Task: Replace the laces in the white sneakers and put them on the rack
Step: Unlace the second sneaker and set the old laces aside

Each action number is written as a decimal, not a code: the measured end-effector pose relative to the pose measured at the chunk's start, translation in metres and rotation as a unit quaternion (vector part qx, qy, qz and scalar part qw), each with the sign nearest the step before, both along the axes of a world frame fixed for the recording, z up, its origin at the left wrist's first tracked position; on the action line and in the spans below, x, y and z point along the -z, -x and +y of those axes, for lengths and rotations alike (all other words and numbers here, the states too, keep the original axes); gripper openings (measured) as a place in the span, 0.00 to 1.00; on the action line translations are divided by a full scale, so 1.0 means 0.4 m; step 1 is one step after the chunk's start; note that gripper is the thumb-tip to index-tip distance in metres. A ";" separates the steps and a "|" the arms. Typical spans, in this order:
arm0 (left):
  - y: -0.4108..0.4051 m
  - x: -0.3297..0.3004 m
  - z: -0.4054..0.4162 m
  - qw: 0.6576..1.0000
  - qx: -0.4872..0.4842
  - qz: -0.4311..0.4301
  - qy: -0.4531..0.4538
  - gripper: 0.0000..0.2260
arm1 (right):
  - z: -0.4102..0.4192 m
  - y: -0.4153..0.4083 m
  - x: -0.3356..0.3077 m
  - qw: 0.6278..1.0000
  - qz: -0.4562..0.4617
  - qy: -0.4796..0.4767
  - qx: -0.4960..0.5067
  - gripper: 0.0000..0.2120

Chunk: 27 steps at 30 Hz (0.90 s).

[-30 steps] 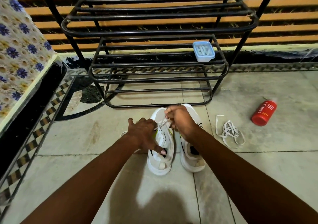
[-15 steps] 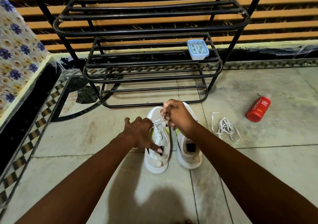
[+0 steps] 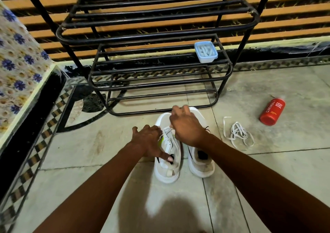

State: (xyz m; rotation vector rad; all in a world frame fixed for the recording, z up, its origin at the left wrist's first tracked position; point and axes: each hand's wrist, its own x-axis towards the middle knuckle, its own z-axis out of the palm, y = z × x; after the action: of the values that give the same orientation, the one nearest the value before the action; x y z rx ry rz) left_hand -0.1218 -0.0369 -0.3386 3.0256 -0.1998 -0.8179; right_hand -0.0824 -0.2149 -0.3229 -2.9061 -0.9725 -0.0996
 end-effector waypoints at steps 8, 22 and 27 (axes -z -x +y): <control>-0.001 0.001 0.000 1.000 0.001 -0.005 0.008 0.53 | 0.008 -0.026 -0.079 0.790 0.241 -0.552 0.111 0.09; -0.001 0.001 0.000 1.000 0.008 -0.008 0.013 0.54 | -0.015 -0.016 -0.052 0.977 -0.038 0.182 -0.107 0.16; -0.004 -0.002 0.001 1.000 0.017 -0.010 0.010 0.49 | -0.026 -0.058 -0.098 0.972 -0.027 0.204 -0.109 0.11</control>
State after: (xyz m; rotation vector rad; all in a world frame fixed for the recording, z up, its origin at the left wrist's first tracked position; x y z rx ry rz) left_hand -0.1202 -0.0367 -0.3380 3.0210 -0.2598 -0.7845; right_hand -0.0593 -0.2253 -0.2835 -3.1372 -1.4728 0.0407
